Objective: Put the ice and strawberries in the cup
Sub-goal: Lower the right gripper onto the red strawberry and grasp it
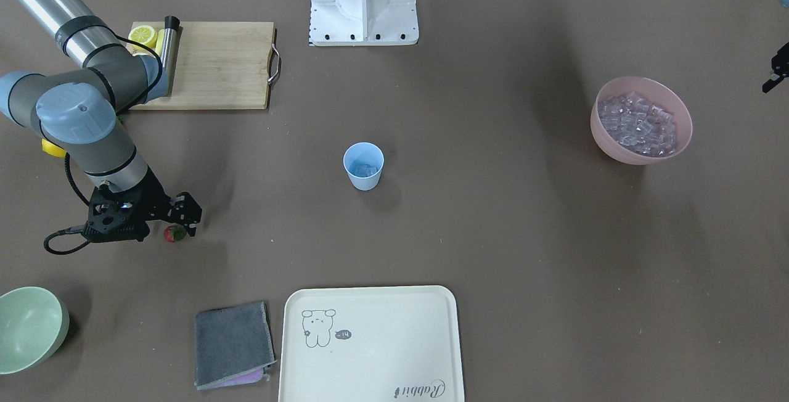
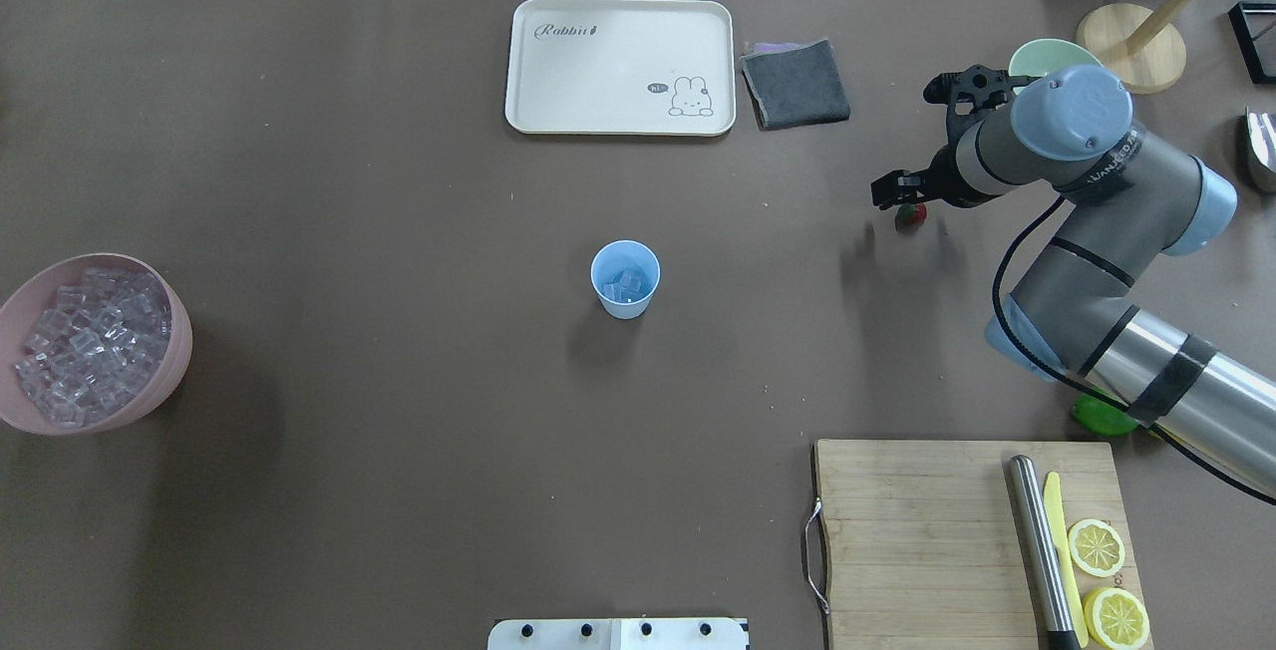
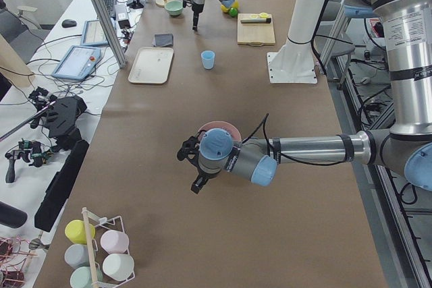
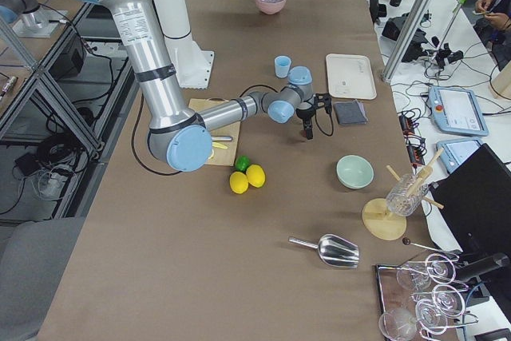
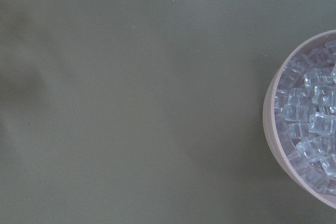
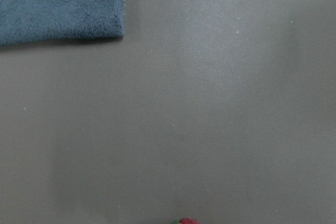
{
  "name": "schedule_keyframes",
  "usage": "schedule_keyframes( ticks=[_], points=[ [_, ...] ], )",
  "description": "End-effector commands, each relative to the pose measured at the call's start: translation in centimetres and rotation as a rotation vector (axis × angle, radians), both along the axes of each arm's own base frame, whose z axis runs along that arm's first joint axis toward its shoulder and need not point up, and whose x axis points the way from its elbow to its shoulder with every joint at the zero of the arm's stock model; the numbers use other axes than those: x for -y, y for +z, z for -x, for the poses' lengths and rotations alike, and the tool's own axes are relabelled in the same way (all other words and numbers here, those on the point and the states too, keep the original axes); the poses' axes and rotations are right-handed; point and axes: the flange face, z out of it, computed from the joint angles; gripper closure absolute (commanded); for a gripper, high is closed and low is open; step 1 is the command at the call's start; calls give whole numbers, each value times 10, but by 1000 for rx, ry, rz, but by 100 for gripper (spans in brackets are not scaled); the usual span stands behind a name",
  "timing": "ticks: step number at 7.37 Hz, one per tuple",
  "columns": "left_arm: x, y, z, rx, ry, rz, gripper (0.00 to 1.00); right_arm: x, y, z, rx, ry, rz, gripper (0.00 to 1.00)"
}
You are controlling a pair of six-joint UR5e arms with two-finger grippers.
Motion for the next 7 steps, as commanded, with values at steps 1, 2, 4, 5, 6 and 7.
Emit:
schedule_keyframes(
  ticks=[1,2,4,5,6,7],
  points=[
    [0,0,-1,0,3,-1,1,-7,3,8,-8,9,2,10],
    [0,0,-1,0,3,-3,1,-7,2,9,-7,11,-1,11],
    [-1,0,-1,0,3,-3,1,-13,4,15,-19,22,-5,22],
    [-1,0,-1,0,3,-3,1,-13,2,15,-15,27,0,58],
    [-1,0,-1,0,3,-3,1,-14,-1,14,-14,27,-1,98],
    [-1,0,-1,0,3,-3,1,-14,-10,13,-3,24,-8,100]
  ],
)
